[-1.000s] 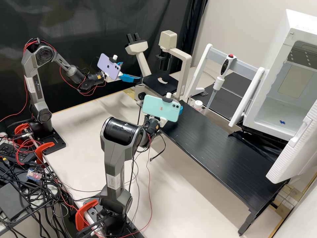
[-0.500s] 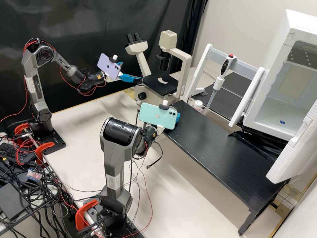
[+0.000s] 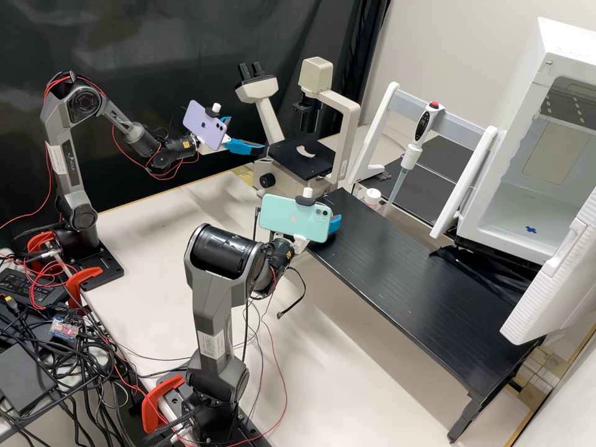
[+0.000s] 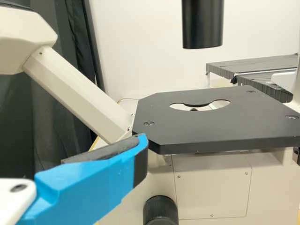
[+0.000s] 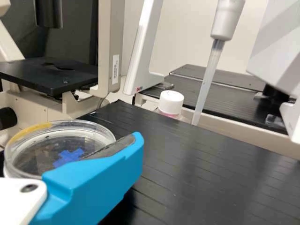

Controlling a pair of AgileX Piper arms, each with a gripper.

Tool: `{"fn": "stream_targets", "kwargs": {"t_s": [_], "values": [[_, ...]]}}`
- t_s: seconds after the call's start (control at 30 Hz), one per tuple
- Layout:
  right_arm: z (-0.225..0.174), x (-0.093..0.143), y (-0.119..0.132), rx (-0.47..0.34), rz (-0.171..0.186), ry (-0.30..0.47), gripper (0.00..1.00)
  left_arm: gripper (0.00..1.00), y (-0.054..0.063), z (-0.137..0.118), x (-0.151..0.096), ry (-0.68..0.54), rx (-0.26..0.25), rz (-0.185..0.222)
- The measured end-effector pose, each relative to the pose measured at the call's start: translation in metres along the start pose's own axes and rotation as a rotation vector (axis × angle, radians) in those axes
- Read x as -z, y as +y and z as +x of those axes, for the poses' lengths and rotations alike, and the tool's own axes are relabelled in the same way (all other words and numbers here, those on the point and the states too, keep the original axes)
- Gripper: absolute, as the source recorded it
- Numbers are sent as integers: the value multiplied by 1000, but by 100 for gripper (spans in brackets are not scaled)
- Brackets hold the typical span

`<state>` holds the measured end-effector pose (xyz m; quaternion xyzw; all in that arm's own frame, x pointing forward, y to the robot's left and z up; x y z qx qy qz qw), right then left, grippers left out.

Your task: Move the petri dish to the bench

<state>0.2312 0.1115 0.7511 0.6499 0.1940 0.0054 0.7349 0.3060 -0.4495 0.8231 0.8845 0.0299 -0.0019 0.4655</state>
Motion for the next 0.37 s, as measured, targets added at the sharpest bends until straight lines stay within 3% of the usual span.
{"fn": "stream_targets", "kwargs": {"t_s": [0.1, 0.27, 0.37], "values": [[-14, 0, 13, -57, 7, 33, 100, 100, 0, 0, 0, 0, 0, 0], [-47, 1, 45, -282, 71, 115, 100, 100, 0, 0, 0, 0, 0, 0], [-66, -5, 66, -440, 160, 162, 100, 100, 0, 0, 0, 0, 0, 0]]}}
